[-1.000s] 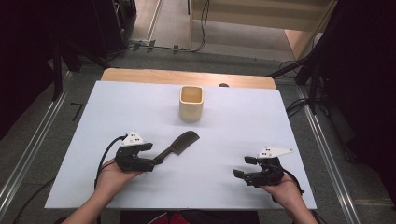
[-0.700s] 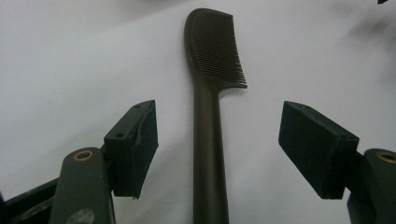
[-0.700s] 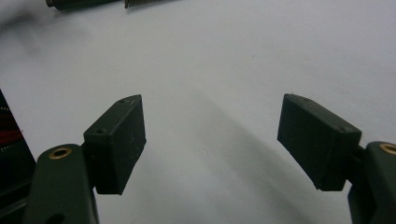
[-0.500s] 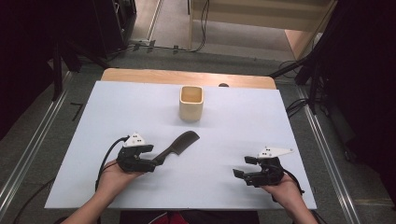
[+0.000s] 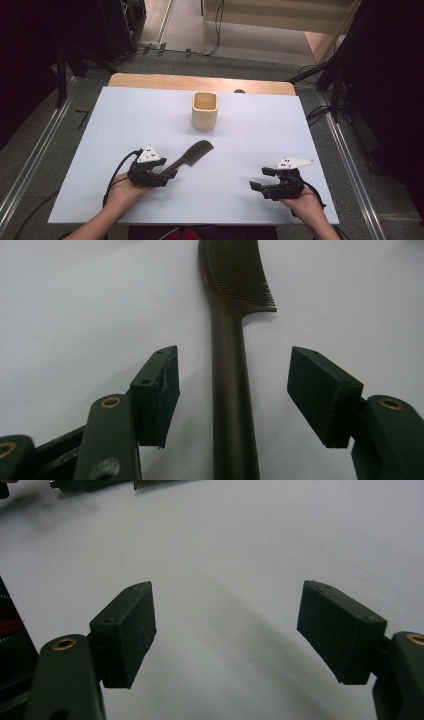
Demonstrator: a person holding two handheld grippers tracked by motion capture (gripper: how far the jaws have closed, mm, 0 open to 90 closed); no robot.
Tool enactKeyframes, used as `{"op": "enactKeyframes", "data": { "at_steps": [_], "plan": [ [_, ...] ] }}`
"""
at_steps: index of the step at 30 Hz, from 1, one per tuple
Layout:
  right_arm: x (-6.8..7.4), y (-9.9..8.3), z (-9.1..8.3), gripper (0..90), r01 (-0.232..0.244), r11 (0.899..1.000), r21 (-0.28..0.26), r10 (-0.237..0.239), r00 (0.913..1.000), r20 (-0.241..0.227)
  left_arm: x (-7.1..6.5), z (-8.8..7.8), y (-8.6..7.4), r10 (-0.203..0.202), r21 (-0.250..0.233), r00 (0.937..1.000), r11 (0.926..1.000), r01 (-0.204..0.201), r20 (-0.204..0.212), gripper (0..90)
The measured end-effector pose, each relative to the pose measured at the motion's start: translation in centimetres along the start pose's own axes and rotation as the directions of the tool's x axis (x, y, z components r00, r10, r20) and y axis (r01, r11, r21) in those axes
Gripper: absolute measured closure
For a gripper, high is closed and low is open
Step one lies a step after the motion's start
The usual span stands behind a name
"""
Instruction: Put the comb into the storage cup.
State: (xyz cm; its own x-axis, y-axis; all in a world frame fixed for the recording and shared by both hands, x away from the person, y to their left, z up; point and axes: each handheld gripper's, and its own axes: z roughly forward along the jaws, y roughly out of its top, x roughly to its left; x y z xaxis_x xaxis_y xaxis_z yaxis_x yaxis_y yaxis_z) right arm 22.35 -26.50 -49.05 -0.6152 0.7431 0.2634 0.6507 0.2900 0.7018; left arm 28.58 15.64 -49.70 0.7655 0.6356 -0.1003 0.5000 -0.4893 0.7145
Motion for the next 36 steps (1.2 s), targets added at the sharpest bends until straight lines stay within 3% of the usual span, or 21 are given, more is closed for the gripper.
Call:
{"op": "enactKeyframes", "data": {
  "at_steps": [3, 8, 17, 28, 32, 36],
  "plan": [
    [0.0, 0.0, 0.0, 21.7, 0.000, 1.000, -0.001, 0.000, 1.0000, 0.000, -0.2, 0.1, -0.2, 0.015, 0.011, 0.9998, 0.9998, -0.014, -0.012, 39.3],
    [0.1, 0.0, 0.0, 21.7, -0.001, 1.000, 0.001, 0.001, 1.0000, 0.001, -0.2, 0.3, -0.7, 0.000, 0.024, 0.9999, 0.9997, 0.001, -0.010, 41.1],
    [0.1, 0.2, 0.1, 21.7, 0.008, 1.000, 0.001, -0.008, 1.0000, -0.002, -1.0, 0.5, -1.4, 0.062, -0.005, 0.9943, 0.9980, -0.063, -0.086, 46.7],
    [0.1, 0.3, 0.3, 21.7, 0.012, 1.000, 0.003, -0.012, 0.9999, -0.004, -1.4, 0.5, -1.5, 0.036, -0.014, 0.9944, 0.9992, -0.037, -0.100, 58.4],
    [0.1, 0.3, 0.4, 21.7, 0.014, 1.000, 0.006, -0.014, 0.9999, -0.003, -1.6, 0.5, -1.3, 0.039, -0.001, 0.9940, 0.9992, -0.039, -0.102, 65.4],
    [0.1, 0.3, 0.4, 21.7, 0.013, 1.000, 0.010, -0.013, 0.9999, -0.001, -1.5, 0.4, -1.1, 0.018, 0.014, 0.9951, 0.9998, -0.017, -0.097, 71.7]
  ]
}}
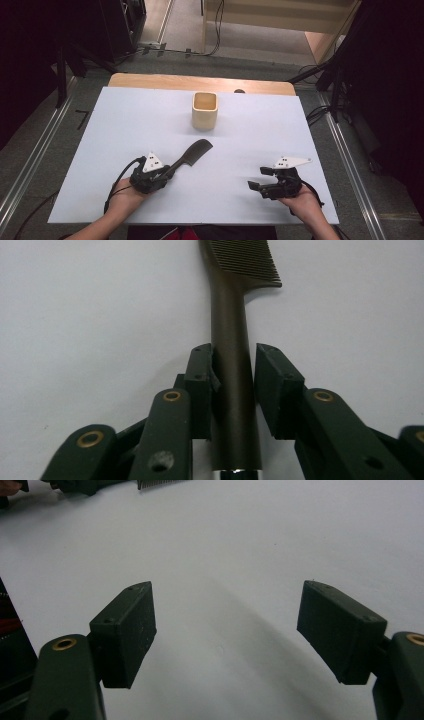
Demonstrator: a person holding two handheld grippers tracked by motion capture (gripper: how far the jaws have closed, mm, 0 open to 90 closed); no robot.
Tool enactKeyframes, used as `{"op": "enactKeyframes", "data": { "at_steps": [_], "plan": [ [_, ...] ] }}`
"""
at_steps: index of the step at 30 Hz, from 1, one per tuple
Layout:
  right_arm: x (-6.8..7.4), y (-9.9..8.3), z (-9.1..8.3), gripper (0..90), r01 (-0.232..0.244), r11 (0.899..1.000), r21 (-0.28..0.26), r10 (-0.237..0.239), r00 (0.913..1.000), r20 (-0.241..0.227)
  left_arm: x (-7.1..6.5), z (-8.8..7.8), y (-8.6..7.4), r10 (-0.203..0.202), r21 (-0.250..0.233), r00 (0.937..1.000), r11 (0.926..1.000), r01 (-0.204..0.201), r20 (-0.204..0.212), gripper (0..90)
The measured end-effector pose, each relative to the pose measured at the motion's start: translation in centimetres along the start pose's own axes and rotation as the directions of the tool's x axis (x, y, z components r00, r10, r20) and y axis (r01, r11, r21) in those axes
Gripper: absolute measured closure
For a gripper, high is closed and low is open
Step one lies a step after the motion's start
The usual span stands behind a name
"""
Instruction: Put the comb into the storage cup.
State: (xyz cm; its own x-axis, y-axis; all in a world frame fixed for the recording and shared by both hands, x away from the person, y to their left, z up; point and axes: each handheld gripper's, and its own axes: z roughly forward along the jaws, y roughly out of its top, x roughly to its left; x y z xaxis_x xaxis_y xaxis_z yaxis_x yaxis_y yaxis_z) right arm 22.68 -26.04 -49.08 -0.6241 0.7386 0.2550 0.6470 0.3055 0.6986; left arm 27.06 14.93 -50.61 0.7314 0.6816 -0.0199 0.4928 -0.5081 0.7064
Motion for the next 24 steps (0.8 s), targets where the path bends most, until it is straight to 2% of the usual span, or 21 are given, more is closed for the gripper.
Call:
{"op": "enactKeyframes", "data": {
  "at_steps": [5, 7, 11, 14, 22, 24],
  "plan": [
    [0.0, 0.0, 0.0, 21.7, 0.001, 1.000, -0.001, -0.001, 1.0000, 0.001, 0.2, -0.1, 0.2, -0.027, 0.018, 0.9996, 0.9995, 0.026, 0.014, 72.9],
    [0.0, 0.0, 0.0, 21.7, 0.001, 1.000, 0.001, -0.001, 1.0000, 0.000, 0.4, -0.1, 0.4, -0.055, 0.021, 0.9983, 0.9983, 0.054, 0.022, 73.1],
    [0.0, 0.0, 0.0, 21.7, -0.001, 1.000, -0.001, 0.001, 1.0000, -0.001, 0.5, -0.1, 0.5, -0.061, 0.030, 0.9977, 0.9978, 0.060, 0.029, 73.2],
    [0.0, 0.0, 0.0, 21.7, -0.001, 1.000, -0.002, 0.001, 1.0000, 0.000, 0.8, -0.1, 0.5, -0.090, 0.031, 0.9945, 0.9956, 0.088, 0.053, 73.3],
    [0.0, 0.0, 0.0, 21.7, -0.002, 1.000, -0.001, 0.002, 1.0000, -0.001, 1.0, -0.3, 0.8, -0.111, 0.051, 0.9909, 0.9929, 0.107, 0.076, 73.4],
    [-0.1, 0.0, 0.0, 21.7, -0.002, 1.000, -0.001, 0.002, 1.0000, -0.001, 1.2, -0.3, 0.9, -0.129, 0.056, 0.9868, 0.9907, 0.124, 0.097, 73.4]
  ]
}}
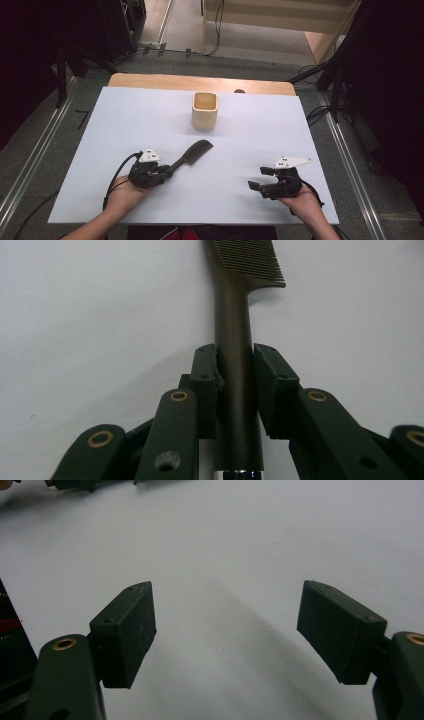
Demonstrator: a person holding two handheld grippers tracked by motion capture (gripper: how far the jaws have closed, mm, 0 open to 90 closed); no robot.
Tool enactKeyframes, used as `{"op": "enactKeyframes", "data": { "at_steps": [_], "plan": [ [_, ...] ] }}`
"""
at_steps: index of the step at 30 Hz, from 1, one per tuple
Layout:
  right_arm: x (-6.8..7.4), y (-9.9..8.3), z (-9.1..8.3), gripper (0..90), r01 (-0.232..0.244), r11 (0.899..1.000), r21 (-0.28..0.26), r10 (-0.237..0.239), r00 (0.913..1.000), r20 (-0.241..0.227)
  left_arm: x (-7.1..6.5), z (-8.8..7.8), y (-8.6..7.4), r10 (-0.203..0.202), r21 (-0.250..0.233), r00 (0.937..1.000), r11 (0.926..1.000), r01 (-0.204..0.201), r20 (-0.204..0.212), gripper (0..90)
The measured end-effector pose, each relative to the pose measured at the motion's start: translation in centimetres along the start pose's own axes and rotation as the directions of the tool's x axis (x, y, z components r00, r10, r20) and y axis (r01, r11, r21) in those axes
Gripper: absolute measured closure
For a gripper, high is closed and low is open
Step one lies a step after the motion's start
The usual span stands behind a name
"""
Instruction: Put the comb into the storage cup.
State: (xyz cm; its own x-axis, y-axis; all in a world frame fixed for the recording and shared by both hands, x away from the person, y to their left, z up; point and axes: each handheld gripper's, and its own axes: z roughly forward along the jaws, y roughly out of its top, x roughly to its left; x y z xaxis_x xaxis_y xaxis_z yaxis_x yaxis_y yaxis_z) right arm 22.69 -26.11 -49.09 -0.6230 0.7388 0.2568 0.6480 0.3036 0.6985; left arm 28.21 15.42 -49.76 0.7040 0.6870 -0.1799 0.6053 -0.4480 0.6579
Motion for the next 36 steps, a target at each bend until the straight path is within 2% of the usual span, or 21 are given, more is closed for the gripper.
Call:
{"op": "enactKeyframes", "data": {
  "at_steps": [5, 9, 12, 13, 16, 18, 19, 20, 21, 24, 27, 28, 29, 30, 31, 33, 36],
  "plan": [
    [0.0, 0.0, 0.0, 21.7, -0.001, 1.000, 0.003, 0.001, 1.0000, -0.001, 0.0, -0.5, 0.4, -0.017, -0.015, 0.9993, 0.9997, 0.018, 0.032, 73.4],
    [0.0, 0.0, 0.0, 21.7, -0.001, 1.000, 0.000, 0.001, 1.0000, 0.000, 0.1, -0.9, 0.7, -0.047, -0.031, 0.9961, 0.9983, 0.049, 0.075, 73.5],
    [0.0, 0.0, 0.0, 21.7, -0.001, 1.000, 0.002, 0.001, 1.0000, -0.001, 0.1, -1.1, 0.9, -0.049, -0.032, 0.9939, 0.9981, 0.053, 0.099, 73.5],
    [0.0, 0.0, 0.0, 21.7, -0.001, 1.000, 0.000, 0.001, 1.0000, -0.001, 0.1, -1.1, 0.9, -0.064, -0.029, 0.9897, 0.9972, 0.068, 0.128, 73.4],
    [0.0, 0.0, 0.0, 21.9, -0.002, 1.000, -0.002, 0.002, 1.0000, -0.002, 0.1, -1.2, 1.1, -0.071, -0.030, 0.9851, 0.9966, 0.076, 0.157, 73.5],
    [0.0, 0.0, 0.0, 21.9, -0.007, 1.000, -0.002, 0.007, 0.9999, -0.009, 0.1, -1.3, 1.2, -0.082, -0.032, 0.9818, 0.9956, 0.089, 0.172, 73.4],
    [0.0, 0.0, 0.0, 21.9, -0.008, 1.000, -0.002, 0.008, 0.9999, -0.011, 0.0, -1.4, 1.3, -0.083, -0.036, 0.9822, 0.9953, 0.090, 0.169, 73.4],
    [0.1, 0.0, 0.0, 21.9, -0.008, 1.000, -0.003, 0.008, 0.9999, -0.011, 0.0, -1.4, 1.5, -0.084, -0.038, 0.9793, 0.9950, 0.093, 0.184, 73.4],
    [0.1, 0.1, 0.0, 21.9, -0.007, 1.000, -0.007, 0.007, 0.9999, -0.010, -0.2, -1.5, 1.7, -0.080, -0.048, 0.9805, 0.9948, 0.090, 0.179, 73.4],
    [0.2, 0.2, 0.0, 21.9, -0.007, 1.000, -0.020, 0.007, 0.9999, -0.012, -0.5, -1.5, 2.4, -0.092, -0.072, 0.9750, 0.9915, 0.109, 0.202, 73.4],
    [0.4, 0.2, 0.1, 21.9, -0.004, 1.000, -0.028, 0.004, 0.9998, -0.021, -0.9, -1.2, 2.9, -0.097, -0.075, 0.9688, 0.9904, 0.116, 0.228, 73.4],
    [0.5, 0.2, 0.1, 21.9, -0.005, 0.999, -0.031, 0.004, 0.9999, -0.015, -1.1, -1.1, 3.1, -0.095, -0.083, 0.9690, 0.9897, 0.117, 0.228, 73.4],
    [0.6, 0.2, 0.1, 21.9, -0.009, 0.999, -0.033, 0.008, 0.9999, -0.014, -1.2, -1.0, 3.3, -0.097, -0.083, 0.9658, 0.9893, 0.120, 0.241, 73.4],
    [0.6, 0.3, 0.1, 21.9, -0.018, 0.999, -0.036, 0.017, 0.9998, -0.013, -1.3, -0.9, 3.5, -0.096, -0.091, 0.9666, 0.9885, 0.121, 0.238, 73.4],
    [0.6, 0.3, 0.0, 21.9, -0.021, 0.999, -0.039, 0.021, 0.9997, -0.012, -1.4, -0.8, 3.7, -0.104, -0.092, 0.9628, 0.9872, 0.130, 0.249, 73.4],
    [0.7, 0.3, -0.1, 21.8, -0.022, 0.998, -0.051, 0.023, 0.9997, 0.001, -1.6, -0.5, 4.1, -0.101, -0.105, 0.9623, 0.9858, 0.131, 0.252, 73.4],
    [0.8, 0.5, -0.2, 21.7, -0.032, 0.998, -0.060, 0.033, 0.9992, 0.021, -2.0, -0.1, 4.7, -0.110, -0.108, 0.9536, 0.9835, 0.145, 0.281, 73.4]
  ]
}}
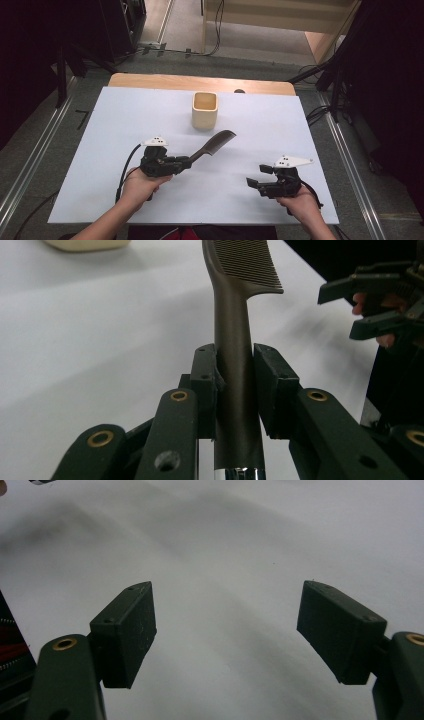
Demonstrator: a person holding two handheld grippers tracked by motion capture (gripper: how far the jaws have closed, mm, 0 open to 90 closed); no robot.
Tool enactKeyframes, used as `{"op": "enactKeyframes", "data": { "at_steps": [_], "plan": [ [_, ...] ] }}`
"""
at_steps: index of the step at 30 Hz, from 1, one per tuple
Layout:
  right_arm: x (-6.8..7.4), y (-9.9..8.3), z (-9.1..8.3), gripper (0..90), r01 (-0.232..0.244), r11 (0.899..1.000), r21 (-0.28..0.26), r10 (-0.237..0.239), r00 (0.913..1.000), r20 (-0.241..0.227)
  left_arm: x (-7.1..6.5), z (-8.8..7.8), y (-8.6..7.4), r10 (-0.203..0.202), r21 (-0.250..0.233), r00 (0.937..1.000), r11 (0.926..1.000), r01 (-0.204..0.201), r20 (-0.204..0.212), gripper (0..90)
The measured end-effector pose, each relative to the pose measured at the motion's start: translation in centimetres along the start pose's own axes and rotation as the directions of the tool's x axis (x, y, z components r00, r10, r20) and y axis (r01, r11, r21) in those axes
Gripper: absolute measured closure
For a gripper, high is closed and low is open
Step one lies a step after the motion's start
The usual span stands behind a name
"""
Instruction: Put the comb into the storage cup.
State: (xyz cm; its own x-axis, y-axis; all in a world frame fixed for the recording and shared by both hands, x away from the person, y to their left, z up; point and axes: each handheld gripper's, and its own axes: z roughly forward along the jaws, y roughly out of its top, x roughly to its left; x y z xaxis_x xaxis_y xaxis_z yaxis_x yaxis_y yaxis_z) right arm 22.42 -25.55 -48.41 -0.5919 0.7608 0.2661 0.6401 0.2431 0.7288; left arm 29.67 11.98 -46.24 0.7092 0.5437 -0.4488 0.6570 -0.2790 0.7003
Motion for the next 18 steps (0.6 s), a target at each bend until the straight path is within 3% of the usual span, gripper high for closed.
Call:
{"op": "enactKeyframes", "data": {
  "at_steps": [5, 13, 16, 18],
  "plan": [
    [0.3, 0.3, -0.2, 21.5, -0.001, 1.000, -0.008, 0.001, 0.9998, 0.021, -0.6, 1.0, 0.7, 0.001, -0.014, 0.9999, 0.9999, -0.001, 0.011, 73.4],
    [0.7, 0.7, -0.4, 18.5, 0.008, 1.000, -0.018, -0.007, 0.9987, 0.050, -0.6, 2.0, 1.5, -0.036, -0.055, 0.9990, 0.9978, 0.037, 0.027, 73.3],
    [0.9, 1.0, -0.4, 18.4, -0.002, 1.000, -0.024, 0.004, 0.9953, 0.097, -0.8, 2.5, 1.8, -0.039, -0.057, 0.9984, 0.9975, 0.042, 0.040, 73.4],
    [1.0, 1.3, -0.5, 17.9, -0.009, 1.000, -0.028, 0.011, 0.9953, 0.096, -1.0, 3.0, 2.0, -0.046, -0.062, 0.9977, 0.9969, 0.049, 0.049, 73.4]
  ]
}}
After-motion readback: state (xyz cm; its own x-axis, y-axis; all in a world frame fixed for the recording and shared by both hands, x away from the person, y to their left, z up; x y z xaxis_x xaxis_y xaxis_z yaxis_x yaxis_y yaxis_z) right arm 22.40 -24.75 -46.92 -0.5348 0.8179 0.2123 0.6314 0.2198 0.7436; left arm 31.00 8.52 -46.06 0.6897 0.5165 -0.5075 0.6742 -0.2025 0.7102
